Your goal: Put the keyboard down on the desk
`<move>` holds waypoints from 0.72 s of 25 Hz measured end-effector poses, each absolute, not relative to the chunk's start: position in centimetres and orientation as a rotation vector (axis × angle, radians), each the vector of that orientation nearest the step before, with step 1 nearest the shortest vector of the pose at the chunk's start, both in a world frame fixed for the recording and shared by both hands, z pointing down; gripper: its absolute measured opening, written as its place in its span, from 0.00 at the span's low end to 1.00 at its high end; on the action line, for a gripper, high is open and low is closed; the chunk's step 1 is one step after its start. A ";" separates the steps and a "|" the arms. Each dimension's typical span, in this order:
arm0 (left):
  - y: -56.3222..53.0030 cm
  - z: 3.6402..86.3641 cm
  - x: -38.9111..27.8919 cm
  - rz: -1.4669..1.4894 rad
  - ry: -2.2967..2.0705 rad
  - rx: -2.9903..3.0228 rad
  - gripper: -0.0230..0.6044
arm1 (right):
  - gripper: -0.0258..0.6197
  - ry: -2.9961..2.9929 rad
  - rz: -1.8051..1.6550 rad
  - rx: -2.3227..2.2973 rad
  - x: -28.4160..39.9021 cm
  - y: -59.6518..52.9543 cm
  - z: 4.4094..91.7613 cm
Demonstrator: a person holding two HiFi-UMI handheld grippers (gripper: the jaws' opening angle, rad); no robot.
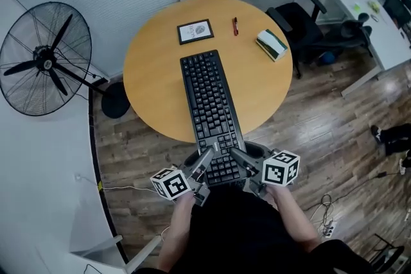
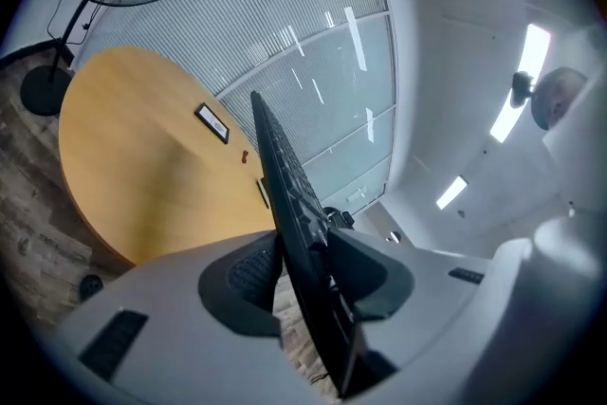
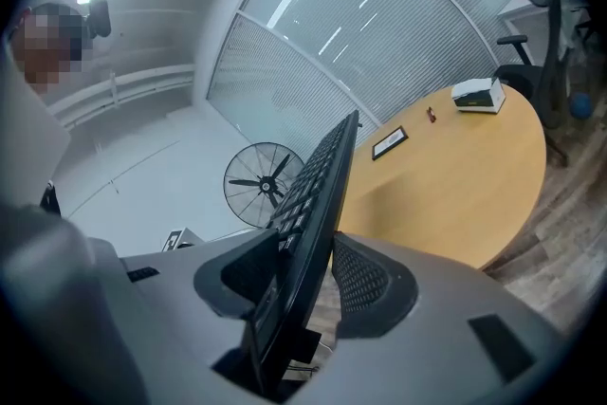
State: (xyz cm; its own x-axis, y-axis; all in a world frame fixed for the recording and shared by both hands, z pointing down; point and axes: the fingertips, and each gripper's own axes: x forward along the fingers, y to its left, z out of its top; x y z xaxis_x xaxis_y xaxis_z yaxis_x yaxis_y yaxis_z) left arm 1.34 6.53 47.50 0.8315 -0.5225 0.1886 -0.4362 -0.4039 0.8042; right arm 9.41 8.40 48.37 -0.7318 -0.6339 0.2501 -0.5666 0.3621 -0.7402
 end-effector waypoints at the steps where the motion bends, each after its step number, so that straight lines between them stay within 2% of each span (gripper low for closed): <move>1: 5.5 47.5 0.9 -0.123 -0.707 2.048 0.24 | 0.33 2.537 -1.325 -1.116 9.0 7.3 48.3; 12: -9.3 48.0 -4.8 -0.167 -0.730 1.996 0.25 | 0.33 2.624 -1.332 -1.140 3.3 -7.8 48.0; 18: -11.3 49.7 -6.0 -0.154 -0.743 1.979 0.25 | 0.33 2.642 -1.343 -1.140 2.2 -9.9 49.6</move>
State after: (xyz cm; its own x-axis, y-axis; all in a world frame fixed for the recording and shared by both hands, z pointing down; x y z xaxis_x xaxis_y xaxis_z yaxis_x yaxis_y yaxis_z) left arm -6.00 -11.26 49.65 0.8051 -0.5599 0.1957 -0.4357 -0.3344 0.8357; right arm 2.15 -9.91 49.55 -0.7415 -0.5831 0.3318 -0.6117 0.3843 -0.6915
